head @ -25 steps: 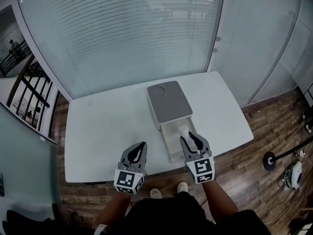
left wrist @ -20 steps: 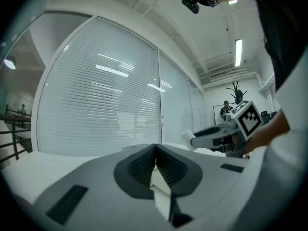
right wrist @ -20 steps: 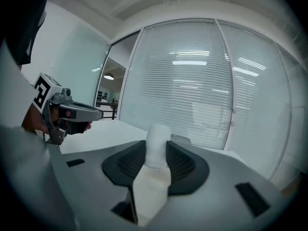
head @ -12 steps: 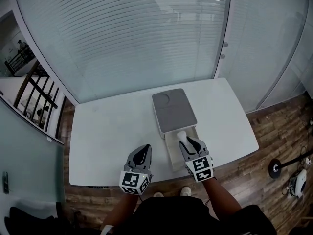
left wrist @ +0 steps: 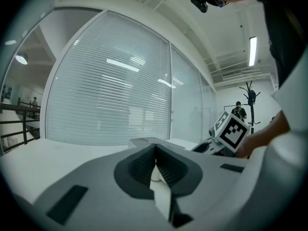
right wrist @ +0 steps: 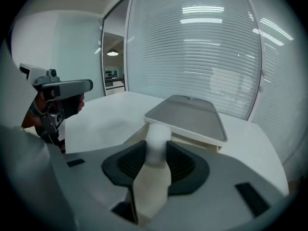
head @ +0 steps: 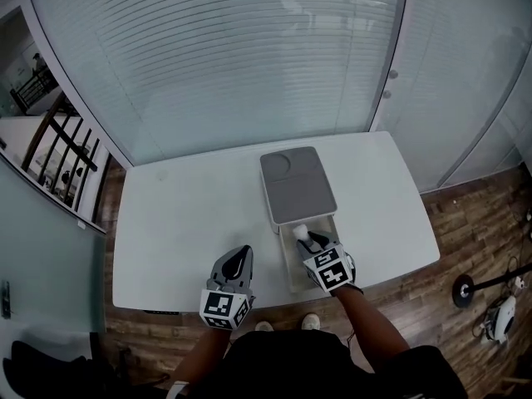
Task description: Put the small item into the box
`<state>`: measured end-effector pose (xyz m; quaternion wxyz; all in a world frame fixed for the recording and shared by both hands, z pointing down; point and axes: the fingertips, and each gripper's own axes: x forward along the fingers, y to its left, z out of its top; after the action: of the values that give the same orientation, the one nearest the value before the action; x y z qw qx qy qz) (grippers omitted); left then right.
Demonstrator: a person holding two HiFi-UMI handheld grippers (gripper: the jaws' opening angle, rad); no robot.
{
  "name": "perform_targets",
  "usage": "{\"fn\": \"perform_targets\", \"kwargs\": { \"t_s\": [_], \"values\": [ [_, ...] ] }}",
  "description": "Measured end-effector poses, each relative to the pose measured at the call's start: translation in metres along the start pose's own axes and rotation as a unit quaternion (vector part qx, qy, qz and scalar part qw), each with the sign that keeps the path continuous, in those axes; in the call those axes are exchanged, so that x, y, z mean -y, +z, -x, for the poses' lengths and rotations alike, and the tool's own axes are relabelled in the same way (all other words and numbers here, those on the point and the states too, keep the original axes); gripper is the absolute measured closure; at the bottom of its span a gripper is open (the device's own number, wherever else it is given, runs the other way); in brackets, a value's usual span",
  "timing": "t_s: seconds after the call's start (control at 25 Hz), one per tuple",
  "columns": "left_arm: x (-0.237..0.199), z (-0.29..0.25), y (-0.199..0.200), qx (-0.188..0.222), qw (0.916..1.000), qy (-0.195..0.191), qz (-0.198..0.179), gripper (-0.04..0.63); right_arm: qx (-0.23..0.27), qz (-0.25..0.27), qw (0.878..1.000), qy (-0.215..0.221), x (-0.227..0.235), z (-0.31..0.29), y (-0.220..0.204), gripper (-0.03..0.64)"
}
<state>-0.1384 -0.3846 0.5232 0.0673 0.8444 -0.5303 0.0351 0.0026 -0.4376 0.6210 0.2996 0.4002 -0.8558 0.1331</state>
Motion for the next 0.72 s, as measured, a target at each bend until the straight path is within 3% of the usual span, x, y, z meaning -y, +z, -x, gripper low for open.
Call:
{"fn": "perform_targets", "kwargs": {
  "t_s": [0.2, 0.72],
  "values": [
    [-0.006, -0.001, 0.000, 0.001, 0.9999, 0.007, 0.012, 0.583, -0.065, 0.011, 0.998, 0.015, 0.000, -0.019, -0.014, 0.476],
    [-0.007, -0.004, -0.001, -0.001, 0.9999, 0.012, 0.010, 0.584, -0.137, 0.027, 0.989, 0.045, 0.000, -0.042, -0.013, 0.470]
  ]
}}
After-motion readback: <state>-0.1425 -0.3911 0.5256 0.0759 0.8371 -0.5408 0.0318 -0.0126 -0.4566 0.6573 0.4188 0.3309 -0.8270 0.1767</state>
